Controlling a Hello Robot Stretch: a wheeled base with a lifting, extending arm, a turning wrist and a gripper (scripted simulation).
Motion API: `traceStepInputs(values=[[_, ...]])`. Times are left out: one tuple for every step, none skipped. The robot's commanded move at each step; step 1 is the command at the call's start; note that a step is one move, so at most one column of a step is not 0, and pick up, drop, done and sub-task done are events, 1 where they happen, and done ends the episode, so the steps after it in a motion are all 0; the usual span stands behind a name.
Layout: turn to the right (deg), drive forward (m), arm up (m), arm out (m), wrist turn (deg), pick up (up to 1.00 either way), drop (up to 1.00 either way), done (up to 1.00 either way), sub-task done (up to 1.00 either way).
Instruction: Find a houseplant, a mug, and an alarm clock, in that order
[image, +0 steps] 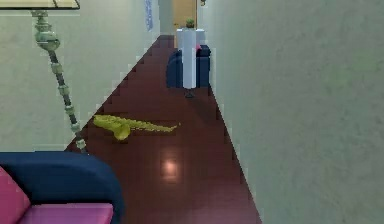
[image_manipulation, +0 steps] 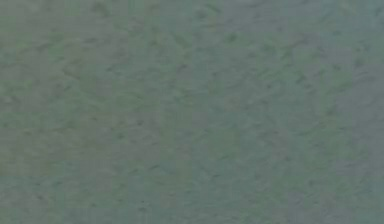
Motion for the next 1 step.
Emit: traceStepInputs(values=[[0.0, 1.0, 0.0, 0.0, 0.0, 0.0, 0.0, 0.0, 0.0]])
